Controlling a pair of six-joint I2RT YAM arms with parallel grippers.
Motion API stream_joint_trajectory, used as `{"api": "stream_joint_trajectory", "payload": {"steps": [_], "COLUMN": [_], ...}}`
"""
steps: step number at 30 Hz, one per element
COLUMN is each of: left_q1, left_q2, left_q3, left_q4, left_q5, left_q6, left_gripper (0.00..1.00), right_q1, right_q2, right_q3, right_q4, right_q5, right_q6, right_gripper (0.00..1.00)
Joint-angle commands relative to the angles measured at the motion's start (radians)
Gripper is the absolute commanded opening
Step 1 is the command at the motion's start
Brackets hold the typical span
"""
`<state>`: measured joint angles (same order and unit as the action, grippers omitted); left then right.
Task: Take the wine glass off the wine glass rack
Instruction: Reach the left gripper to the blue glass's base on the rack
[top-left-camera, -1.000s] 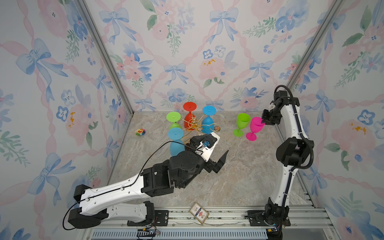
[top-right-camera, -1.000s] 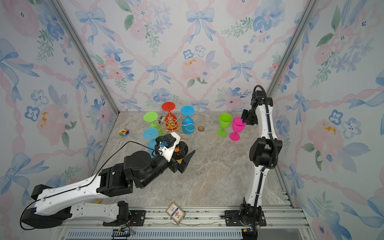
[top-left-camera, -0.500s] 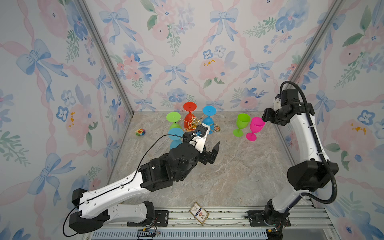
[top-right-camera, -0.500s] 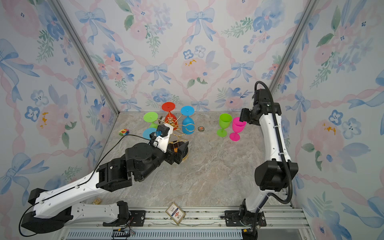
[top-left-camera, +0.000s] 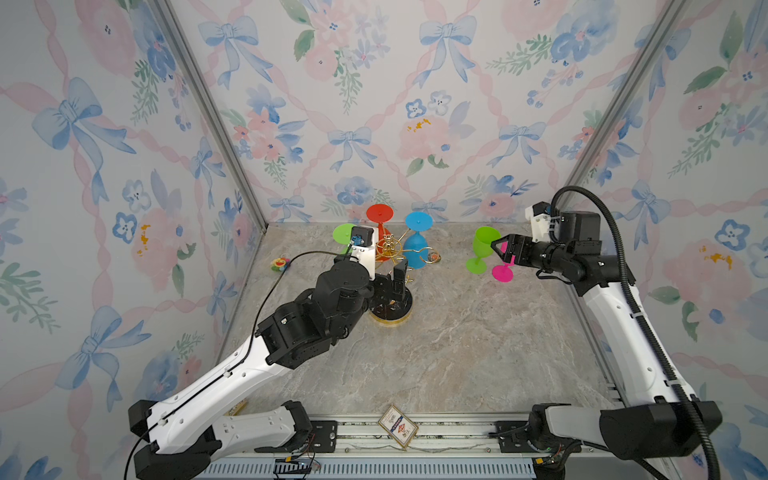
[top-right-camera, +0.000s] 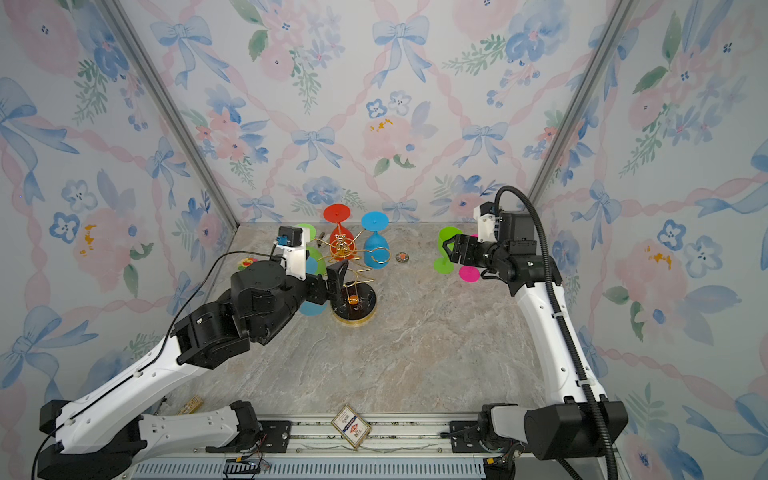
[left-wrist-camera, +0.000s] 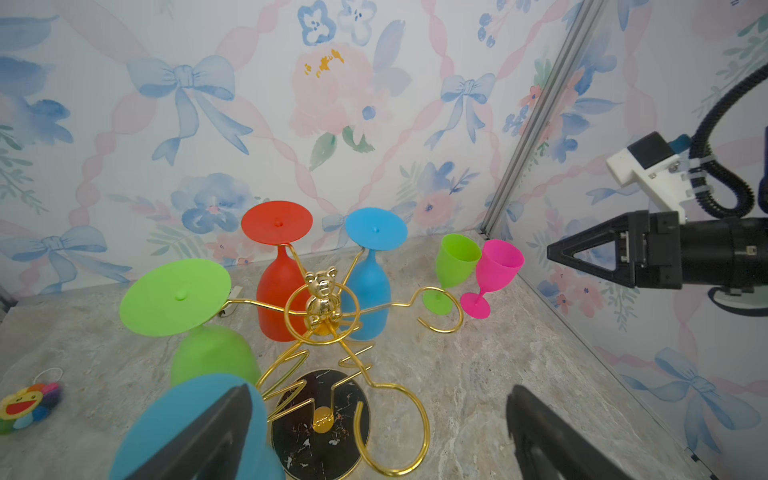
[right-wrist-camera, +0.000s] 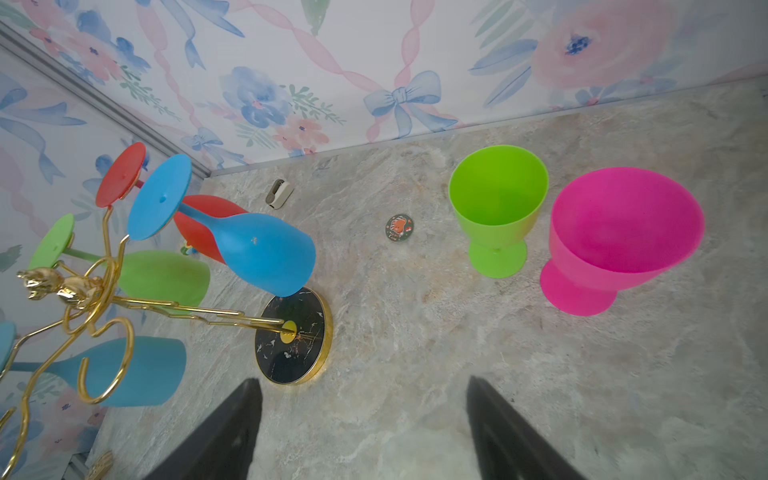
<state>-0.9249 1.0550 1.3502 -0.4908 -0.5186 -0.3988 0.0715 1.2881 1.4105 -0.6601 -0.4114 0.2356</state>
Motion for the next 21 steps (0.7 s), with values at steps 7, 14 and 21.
{"api": "stream_joint_trajectory", "payload": {"steps": [7,14,21], "left_q1": [0.34,0.601,0.821], "left_q2": [-0.024,-0.04,-0.02], "left_q3": [-0.017,-0.058,-0.154], "left_q4": [-0.098,-0.098,-0.095], "left_q5": [0.336,0.554,0.889], "left_q6": [-0.096,-0.122,-0.207], "left_gripper": [0.98,0.92,0.74], "right_q1": [0.048,0.073,0.08], "right_q2": [-0.074,-0.094,-0.1], "right_q3": [-0.112,-0.17,-0.192], "right_q4": [0.097,0.116,0.12], "right_q5": [-0.093,-0.1,-0.103], "right_q6": [0.018,0.011,0.012], "right_gripper": [0.8,0.8,0.8]}}
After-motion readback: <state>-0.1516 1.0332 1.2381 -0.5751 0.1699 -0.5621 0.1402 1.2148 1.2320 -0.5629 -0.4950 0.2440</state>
